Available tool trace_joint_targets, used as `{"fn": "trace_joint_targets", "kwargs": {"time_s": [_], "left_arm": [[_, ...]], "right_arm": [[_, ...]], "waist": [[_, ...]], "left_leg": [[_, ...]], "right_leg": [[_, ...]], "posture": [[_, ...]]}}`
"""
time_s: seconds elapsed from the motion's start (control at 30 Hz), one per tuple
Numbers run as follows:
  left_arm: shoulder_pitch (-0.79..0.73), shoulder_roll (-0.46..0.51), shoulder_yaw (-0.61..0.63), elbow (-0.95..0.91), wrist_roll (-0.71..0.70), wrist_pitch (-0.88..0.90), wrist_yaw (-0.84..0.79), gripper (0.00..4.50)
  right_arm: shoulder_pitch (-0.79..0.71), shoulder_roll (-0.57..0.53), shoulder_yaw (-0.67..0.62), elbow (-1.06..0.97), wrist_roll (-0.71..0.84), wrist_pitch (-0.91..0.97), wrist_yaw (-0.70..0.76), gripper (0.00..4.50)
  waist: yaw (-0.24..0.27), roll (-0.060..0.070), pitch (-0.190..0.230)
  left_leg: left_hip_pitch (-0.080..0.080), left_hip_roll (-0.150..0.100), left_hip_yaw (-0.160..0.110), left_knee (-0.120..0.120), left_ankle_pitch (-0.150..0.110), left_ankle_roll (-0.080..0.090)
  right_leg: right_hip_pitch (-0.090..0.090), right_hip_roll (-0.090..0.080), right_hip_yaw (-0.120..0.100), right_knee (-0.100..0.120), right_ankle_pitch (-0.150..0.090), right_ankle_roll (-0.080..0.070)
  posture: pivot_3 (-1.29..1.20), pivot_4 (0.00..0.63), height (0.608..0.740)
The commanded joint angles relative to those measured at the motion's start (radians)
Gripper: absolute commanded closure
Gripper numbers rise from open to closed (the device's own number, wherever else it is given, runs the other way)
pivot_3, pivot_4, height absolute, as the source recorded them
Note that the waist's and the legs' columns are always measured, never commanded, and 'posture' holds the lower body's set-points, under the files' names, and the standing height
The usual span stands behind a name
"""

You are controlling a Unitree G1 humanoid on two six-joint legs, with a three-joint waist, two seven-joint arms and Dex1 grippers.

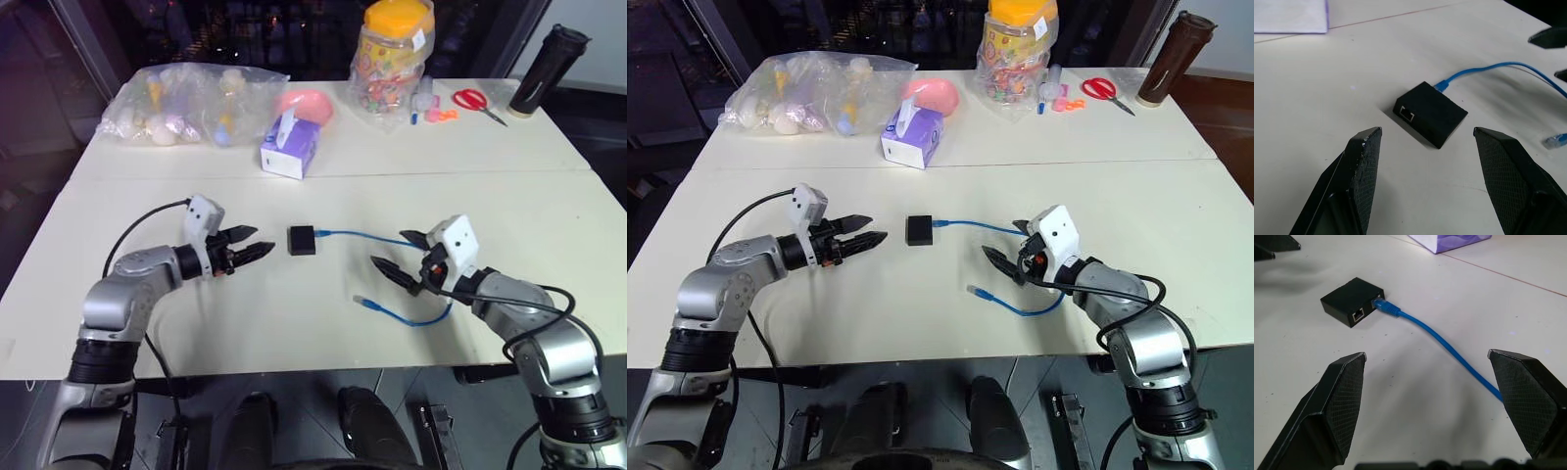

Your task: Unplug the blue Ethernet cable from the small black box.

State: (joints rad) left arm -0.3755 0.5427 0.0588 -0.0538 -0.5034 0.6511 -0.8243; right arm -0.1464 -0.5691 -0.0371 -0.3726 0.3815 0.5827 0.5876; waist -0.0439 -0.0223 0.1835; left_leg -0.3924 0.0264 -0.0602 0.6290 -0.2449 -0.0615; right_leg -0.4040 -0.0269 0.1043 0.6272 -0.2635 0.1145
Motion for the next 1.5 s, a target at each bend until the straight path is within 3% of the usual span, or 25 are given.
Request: {"fn": "trace_joint_targets", "kwargs": {"time_s": [0.03,0.5,0.6,0.87,1.13,1.37,1.5], "left_arm": [[0.007,-0.004,0.021,-0.046,-0.011,-0.004,0.019,1.38],[-0.07,0.001,0.016,0.052,0.012,-0.036,0.018,1.38],[-0.136,0.047,-0.026,0.082,0.028,-0.055,-0.076,1.38],[-0.24,0.204,-0.126,0.113,-0.037,0.071,-0.416,1.38],[-0.23,0.213,-0.1,0.138,0.003,0.039,-0.397,1.38],[-0.141,0.201,-0.062,0.057,-0.011,0.063,-0.316,1.38],[-0.107,0.207,-0.039,0.035,-0.011,0.069,-0.278,1.33]], "right_arm": [[-0.023,0.006,-0.001,0.0,-0.008,-0.026,0.005,0.31],[-0.033,0.006,0.004,0.001,-0.019,-0.029,0.003,0.31],[-0.103,0.006,0.051,0.074,-0.031,-0.037,0.048,0.31],[-0.389,0.002,0.247,0.489,-0.172,-0.176,0.268,0.31],[-0.688,0.181,0.297,1.039,-0.28,-0.415,0.338,0.31],[-0.855,0.297,0.325,1.39,-0.372,-0.596,0.426,0.31],[-0.903,0.328,0.364,1.495,-0.463,-0.692,0.436,2.2]], "waist": [[0.0,0.0,0.0],[0.0,0.0,0.0],[-0.001,-0.001,0.0],[-0.011,-0.001,0.001],[-0.026,-0.001,0.001],[-0.029,-0.001,0.001],[-0.034,-0.001,0.001]], "left_leg": [[0.0,0.0,0.0,0.0,0.0,0.0],[0.0,0.0,0.0,0.0,0.0,0.0],[0.0,0.0,0.0,0.001,0.0,0.0],[0.001,0.0,0.001,0.0,0.0,0.0],[0.0,0.0,0.0,-0.002,0.0,0.0],[0.0,0.0,0.0,-0.002,0.0,0.0],[0.002,0.0,0.0,-0.002,0.0,0.0]], "right_leg": [[0.0,0.0,0.0,0.0,0.0,0.0],[0.0,0.0,0.0,0.0,0.0,0.0],[0.0,0.0,0.0,0.001,0.0,0.0],[0.0,0.001,0.0,0.001,0.001,0.0],[-0.002,0.0,0.0,0.002,0.002,0.004],[-0.002,0.0,-0.001,0.003,0.003,0.004],[-0.002,0.0,-0.001,0.005,0.003,0.004]], "posture": [[0.0,0.15,0.74],[0.0,0.15,0.74],[0.0,0.15,0.74],[0.0,0.15,0.74],[0.0,0.15,0.74],[0.0,0.15,0.74],[0.0,0.15,0.74]]}}
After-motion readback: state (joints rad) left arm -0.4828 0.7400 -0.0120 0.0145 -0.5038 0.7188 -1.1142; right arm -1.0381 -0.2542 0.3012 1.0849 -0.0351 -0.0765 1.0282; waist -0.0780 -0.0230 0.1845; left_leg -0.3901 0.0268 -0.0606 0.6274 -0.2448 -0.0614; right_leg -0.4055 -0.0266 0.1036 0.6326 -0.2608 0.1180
